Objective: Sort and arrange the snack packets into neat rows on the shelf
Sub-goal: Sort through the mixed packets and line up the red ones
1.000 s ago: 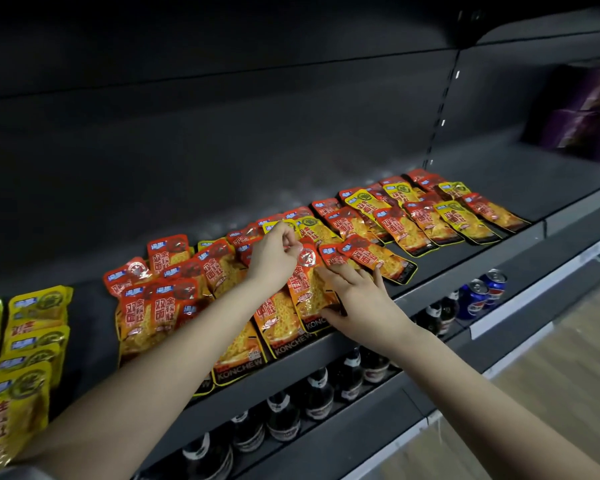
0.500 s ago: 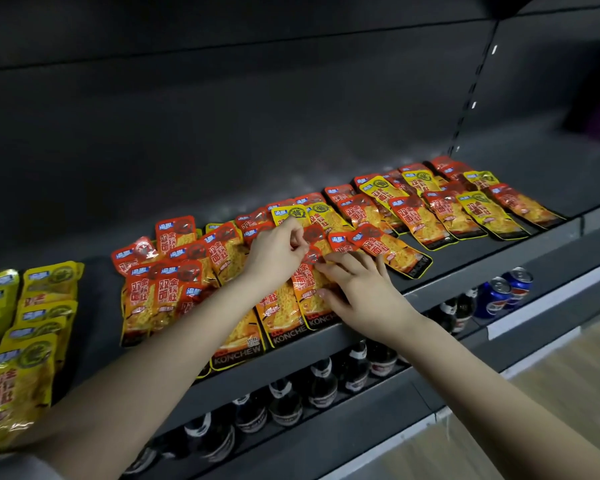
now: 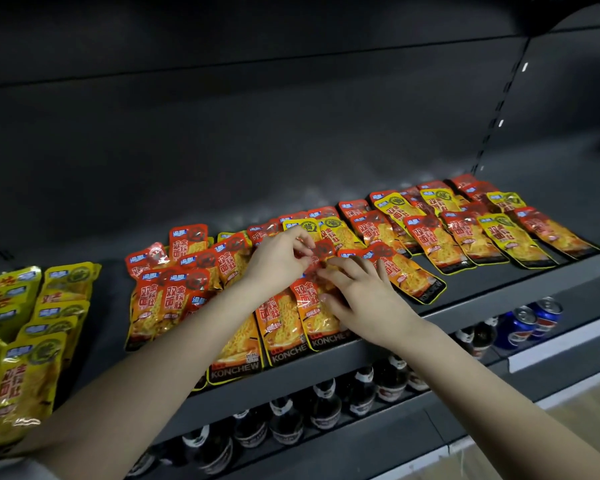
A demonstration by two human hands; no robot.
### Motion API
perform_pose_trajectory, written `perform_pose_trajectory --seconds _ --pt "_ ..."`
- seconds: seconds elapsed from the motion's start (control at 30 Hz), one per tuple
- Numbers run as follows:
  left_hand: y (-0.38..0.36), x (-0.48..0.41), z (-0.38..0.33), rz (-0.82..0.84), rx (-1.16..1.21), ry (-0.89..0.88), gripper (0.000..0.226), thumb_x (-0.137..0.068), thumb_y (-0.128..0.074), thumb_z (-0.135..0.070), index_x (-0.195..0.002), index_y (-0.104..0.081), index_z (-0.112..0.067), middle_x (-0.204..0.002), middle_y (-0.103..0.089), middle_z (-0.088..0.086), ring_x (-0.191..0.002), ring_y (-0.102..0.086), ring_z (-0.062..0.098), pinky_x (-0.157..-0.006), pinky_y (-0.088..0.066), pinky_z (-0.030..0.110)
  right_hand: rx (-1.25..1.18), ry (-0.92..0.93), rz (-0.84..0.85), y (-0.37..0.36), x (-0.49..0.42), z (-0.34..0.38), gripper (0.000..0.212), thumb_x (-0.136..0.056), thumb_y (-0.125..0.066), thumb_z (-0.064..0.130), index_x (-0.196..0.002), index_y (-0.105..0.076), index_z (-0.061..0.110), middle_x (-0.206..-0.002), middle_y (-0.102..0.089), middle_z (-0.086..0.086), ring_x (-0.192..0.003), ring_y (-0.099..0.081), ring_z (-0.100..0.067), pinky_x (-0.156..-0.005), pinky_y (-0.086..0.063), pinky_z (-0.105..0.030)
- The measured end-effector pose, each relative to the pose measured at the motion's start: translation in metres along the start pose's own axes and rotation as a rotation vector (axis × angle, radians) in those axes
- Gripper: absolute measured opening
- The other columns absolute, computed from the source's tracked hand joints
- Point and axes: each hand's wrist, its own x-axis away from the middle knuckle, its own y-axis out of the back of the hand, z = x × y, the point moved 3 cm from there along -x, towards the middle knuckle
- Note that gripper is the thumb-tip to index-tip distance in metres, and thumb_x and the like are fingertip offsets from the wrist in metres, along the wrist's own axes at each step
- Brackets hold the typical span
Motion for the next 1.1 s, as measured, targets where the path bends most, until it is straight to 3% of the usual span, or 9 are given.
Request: perform_pose_trajectory --seconds 0.17,0.33,0.43,0.53,0.67,0.83,1.0,1.1 --pt "0.013 -0.012 0.002 -0.095 -0.029 0.029 0.017 -0.085 -0.062 -0.012 -0.087 -0.058 -0.028 -0.093 -0.069 -0.007 -0.076 -0.059 0.009 -0.075 -0.048 0.025 -0.012 0.047 -0.036 0.008 -0.016 -0.003 0.046 -0.095 -0.041 0.044 -0.139 -0.039 0.031 -0.145 -0.031 0.009 -0.137 -0.021 -0.024 -0.113 -0.009 -0.061" --pt "0.017 -0.018 0.009 -0.128 -0.043 0.100 0.024 -0.088 -0.059 -0.008 -0.107 -0.062 -0.022 -0.110 -0.065 -0.004 -0.089 -0.059 0.011 -0.081 -0.047 0.025 -0.024 0.071 -0.041 0.007 -0.029 -0.006 0.046 -0.095 -0.041 0.044 -0.139 -0.040 0.030 -0.144 -0.033 0.008 -0.136 -0.021 -0.022 -0.112 -0.010 -0.060" --pt "0.017 -0.022 0.014 -0.135 -0.035 0.138 0.032 -0.089 -0.059 -0.008 -0.117 -0.057 -0.023 -0.117 -0.063 -0.001 -0.098 -0.063 0.015 -0.075 -0.050 0.025 -0.021 0.071 -0.028 0.006 -0.038 -0.009 0.047 -0.095 -0.041 0.044 -0.140 -0.038 0.031 -0.144 -0.032 0.007 -0.136 -0.021 -0.024 -0.112 -0.010 -0.060" --pt "0.019 -0.029 0.018 -0.141 -0.020 0.160 0.033 -0.090 -0.058 -0.008 -0.118 -0.056 -0.023 -0.117 -0.064 0.001 -0.090 -0.064 0.014 -0.068 -0.049 0.022 -0.003 0.075 -0.002 0.007 -0.049 -0.011 0.049 -0.095 -0.040 0.043 -0.142 -0.035 0.030 -0.147 -0.028 0.006 -0.138 -0.019 -0.024 -0.113 -0.008 -0.059" --pt "0.021 -0.039 0.021 -0.122 -0.009 0.181 0.034 -0.090 -0.057 -0.007 -0.122 -0.056 -0.020 -0.123 -0.062 0.003 -0.101 -0.063 0.018 -0.085 -0.049 0.028 -0.015 0.093 0.010 0.006 -0.063 -0.011 0.051 -0.096 -0.039 0.042 -0.144 -0.030 0.029 -0.148 -0.026 0.006 -0.139 -0.018 -0.020 -0.114 -0.007 -0.056" --pt "0.018 -0.050 0.031 -0.061 -0.009 0.227 0.037 -0.091 -0.057 -0.009 -0.126 -0.052 -0.020 -0.122 -0.062 0.007 -0.109 -0.061 0.020 -0.089 -0.050 0.029 -0.020 0.103 0.038 0.004 -0.077 -0.009 0.054 -0.097 -0.038 0.043 -0.146 -0.027 0.023 -0.151 -0.022 0.006 -0.140 -0.019 -0.017 -0.114 -0.005 -0.053" --pt "0.014 -0.059 0.036 -0.046 -0.010 0.244 0.031 -0.092 -0.057 -0.010 -0.121 -0.055 -0.021 -0.115 -0.066 0.005 -0.099 -0.063 0.017 -0.074 -0.051 0.024 -0.009 0.114 0.075 -0.003 -0.084 -0.010 0.056 -0.097 -0.036 0.045 -0.146 -0.026 0.021 -0.153 -0.020 0.006 -0.139 -0.024 -0.017 -0.113 -0.006 -0.054" --pt "0.010 -0.061 0.036 -0.042 -0.008 0.242 0.028 -0.091 -0.059 -0.011 -0.117 -0.057 -0.019 -0.111 -0.067 0.005 -0.098 -0.064 0.018 -0.081 -0.052 0.028 0.000 0.128 0.082 -0.007 -0.084 -0.010 0.056 -0.097 -0.035 0.045 -0.146 -0.026 0.020 -0.153 -0.021 0.004 -0.140 -0.021 -0.016 -0.113 -0.005 -0.053"
